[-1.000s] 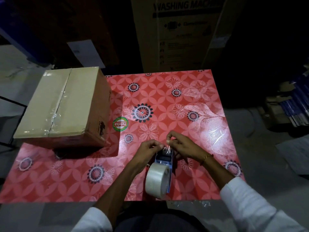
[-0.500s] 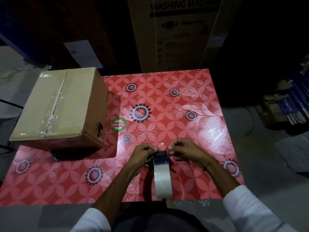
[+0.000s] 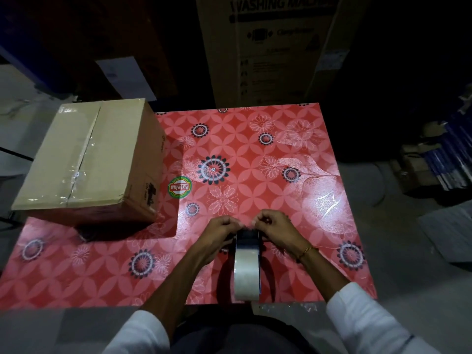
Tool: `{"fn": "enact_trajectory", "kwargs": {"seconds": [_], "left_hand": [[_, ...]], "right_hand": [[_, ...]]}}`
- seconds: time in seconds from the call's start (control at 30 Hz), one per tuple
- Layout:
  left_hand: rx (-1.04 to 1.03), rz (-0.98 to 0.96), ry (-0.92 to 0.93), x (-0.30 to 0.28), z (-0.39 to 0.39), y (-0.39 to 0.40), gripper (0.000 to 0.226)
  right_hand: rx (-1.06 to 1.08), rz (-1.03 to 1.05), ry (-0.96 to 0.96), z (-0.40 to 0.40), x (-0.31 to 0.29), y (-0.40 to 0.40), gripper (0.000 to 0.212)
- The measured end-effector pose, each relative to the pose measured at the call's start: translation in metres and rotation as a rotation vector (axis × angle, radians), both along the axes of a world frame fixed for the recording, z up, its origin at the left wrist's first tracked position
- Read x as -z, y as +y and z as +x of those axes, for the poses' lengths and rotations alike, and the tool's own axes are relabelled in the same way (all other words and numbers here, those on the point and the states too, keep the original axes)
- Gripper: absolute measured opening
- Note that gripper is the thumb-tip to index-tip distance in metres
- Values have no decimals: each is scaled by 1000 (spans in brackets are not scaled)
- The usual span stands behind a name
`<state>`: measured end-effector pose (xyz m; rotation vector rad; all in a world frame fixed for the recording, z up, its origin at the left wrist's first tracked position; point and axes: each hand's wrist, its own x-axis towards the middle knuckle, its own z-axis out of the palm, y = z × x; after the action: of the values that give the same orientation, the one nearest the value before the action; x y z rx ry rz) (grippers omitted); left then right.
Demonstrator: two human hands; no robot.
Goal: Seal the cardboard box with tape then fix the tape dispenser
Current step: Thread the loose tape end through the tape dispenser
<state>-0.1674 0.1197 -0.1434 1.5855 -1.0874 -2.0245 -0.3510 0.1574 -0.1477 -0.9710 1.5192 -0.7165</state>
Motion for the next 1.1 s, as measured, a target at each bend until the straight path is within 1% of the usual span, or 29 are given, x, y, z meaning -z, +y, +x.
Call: {"fn": "enact_trajectory", "kwargs": {"seconds": [0.07, 0.17, 0.23, 0.33, 0.4, 0.5, 0.57, 0.67, 0.77, 0.87, 0.93, 1.0, 1.07, 1.1], "left_hand": [[47, -2, 58, -1, 4, 2, 2], [81, 21, 142, -3, 10, 4, 15], [70, 32, 164, -3, 12, 3, 16], [44, -7, 109, -1, 13, 1, 2], [31, -24, 67, 2, 12, 0, 11], [25, -46, 19, 3, 10, 0, 10], [7, -53, -1, 4, 7, 1, 10], [-21, -58, -33, 6, 4, 2, 10], [-25, -66, -23, 7, 2, 3, 8], [-22, -83, -26, 5, -2, 4, 7], [-32, -95, -32, 5, -4, 5, 7], [-46, -99, -36, 7, -4, 6, 7], [-45, -103, -40, 10, -2, 6, 7], [-42, -103, -42, 11, -2, 6, 7]], "right_hand": [[3, 1, -10, -1, 2, 0, 14], [16, 3, -41, -3, 8, 2, 14], [36, -1, -65, -4, 12, 3, 16], [40, -7, -72, -4, 14, 4, 24], [48, -18, -79, -2, 12, 4, 23], [62, -21, -80, -2, 9, 4, 16], [67, -13, -101, -2, 10, 5, 16], [86, 27, -167, -5, 8, 6, 16], [123, 112, -308, -10, 4, 8, 3], [137, 180, -430, -14, 2, 9, 9], [196, 206, -471, -15, 1, 10, 11], [211, 195, -427, -16, 1, 10, 10], [167, 139, -315, -14, 2, 12, 4], [149, 109, -273, -13, 4, 13, 6]]}}
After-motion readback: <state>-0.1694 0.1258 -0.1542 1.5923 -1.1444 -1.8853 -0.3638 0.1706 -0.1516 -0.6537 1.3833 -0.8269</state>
